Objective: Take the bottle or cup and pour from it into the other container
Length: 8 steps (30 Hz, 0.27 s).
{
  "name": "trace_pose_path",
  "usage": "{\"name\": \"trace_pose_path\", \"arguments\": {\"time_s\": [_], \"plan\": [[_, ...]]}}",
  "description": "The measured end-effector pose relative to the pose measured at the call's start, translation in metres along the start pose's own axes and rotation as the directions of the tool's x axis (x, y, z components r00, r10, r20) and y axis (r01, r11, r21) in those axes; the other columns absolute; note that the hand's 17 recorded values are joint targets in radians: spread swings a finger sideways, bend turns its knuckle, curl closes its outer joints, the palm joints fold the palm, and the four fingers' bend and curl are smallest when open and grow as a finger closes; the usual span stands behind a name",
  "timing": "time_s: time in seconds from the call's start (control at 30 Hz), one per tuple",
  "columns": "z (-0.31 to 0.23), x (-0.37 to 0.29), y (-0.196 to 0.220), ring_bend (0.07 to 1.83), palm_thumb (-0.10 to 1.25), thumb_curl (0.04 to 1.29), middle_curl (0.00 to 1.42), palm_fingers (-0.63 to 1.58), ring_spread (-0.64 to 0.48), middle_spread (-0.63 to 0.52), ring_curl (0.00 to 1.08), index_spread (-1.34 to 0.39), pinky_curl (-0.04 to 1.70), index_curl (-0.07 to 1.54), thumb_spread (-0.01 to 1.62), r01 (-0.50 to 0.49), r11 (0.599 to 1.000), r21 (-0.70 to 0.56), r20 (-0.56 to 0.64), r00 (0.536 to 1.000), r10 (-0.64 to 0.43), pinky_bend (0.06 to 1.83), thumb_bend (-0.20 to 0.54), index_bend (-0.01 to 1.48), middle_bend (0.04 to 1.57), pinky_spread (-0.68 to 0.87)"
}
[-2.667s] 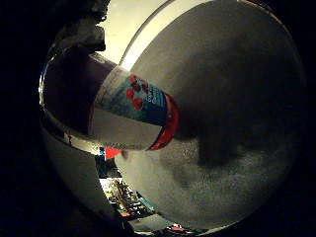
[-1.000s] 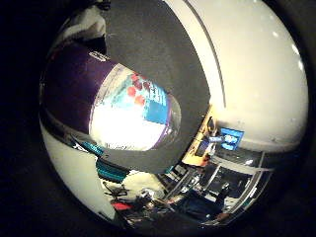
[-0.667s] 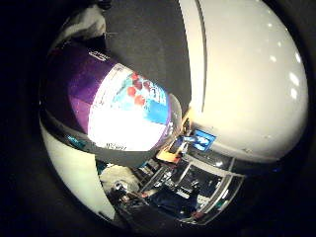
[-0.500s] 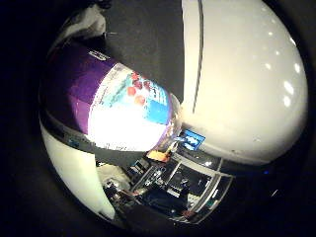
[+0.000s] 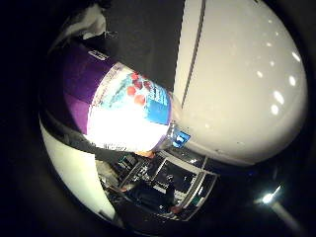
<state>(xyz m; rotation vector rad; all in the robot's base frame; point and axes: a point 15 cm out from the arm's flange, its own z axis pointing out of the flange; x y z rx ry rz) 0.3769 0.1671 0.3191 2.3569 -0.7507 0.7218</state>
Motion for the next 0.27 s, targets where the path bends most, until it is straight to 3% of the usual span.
{"name": "trace_pose_path", "arguments": {"time_s": [0.27], "plan": [[-0.0026,0.0022,0.0028,1.46,1.11,0.98,0.7,1.16,-0.17,-0.1,0.62,-0.19,0.9,0.84,0.3,-0.004,1.0,0.01,0.01,1.0,0.004,1.24,-0.02,1.15,1.37,-0.24]]}}
